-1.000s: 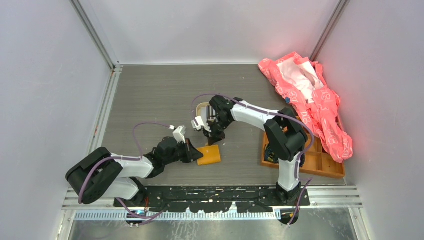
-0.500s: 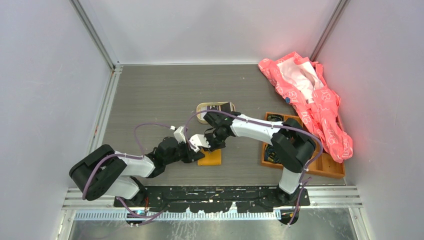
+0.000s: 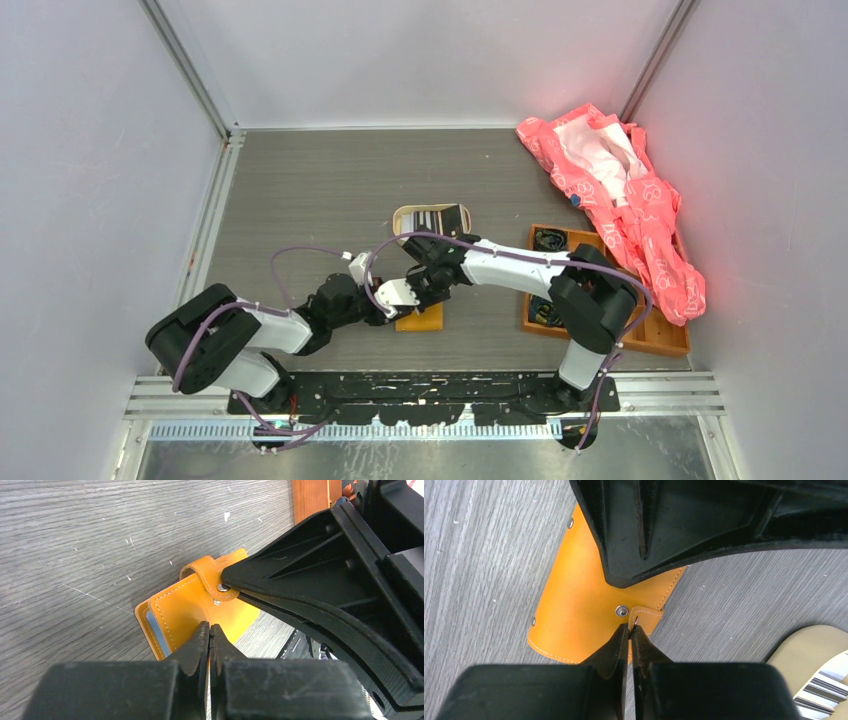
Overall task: Put the credit cards into the card holder
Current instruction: Close the card holder at the center of the board.
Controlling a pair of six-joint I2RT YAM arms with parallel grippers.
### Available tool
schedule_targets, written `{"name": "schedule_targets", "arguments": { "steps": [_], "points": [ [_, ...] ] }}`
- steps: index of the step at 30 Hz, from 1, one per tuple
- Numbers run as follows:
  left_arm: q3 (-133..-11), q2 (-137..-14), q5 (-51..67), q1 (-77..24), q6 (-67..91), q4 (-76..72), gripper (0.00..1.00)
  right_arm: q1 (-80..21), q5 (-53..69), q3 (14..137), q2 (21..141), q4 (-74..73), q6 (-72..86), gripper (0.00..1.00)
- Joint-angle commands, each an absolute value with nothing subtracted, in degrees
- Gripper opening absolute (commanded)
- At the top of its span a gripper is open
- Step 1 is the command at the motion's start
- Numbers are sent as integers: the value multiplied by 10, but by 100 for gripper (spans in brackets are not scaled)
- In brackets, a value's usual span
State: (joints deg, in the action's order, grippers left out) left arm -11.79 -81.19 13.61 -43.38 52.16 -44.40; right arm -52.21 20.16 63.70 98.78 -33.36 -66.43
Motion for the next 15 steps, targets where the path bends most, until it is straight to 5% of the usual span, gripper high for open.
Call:
{"name": "schedule_targets", "arguments": {
  "steps": [1,15],
  "points": [
    [-111,-831,145,-432,517,-456,0,-527,201,630,953,-327,-657,11],
    [-114,-852,149,-431,522,-465,0,-527,202,628,934,-340,-667,16]
  ]
}}
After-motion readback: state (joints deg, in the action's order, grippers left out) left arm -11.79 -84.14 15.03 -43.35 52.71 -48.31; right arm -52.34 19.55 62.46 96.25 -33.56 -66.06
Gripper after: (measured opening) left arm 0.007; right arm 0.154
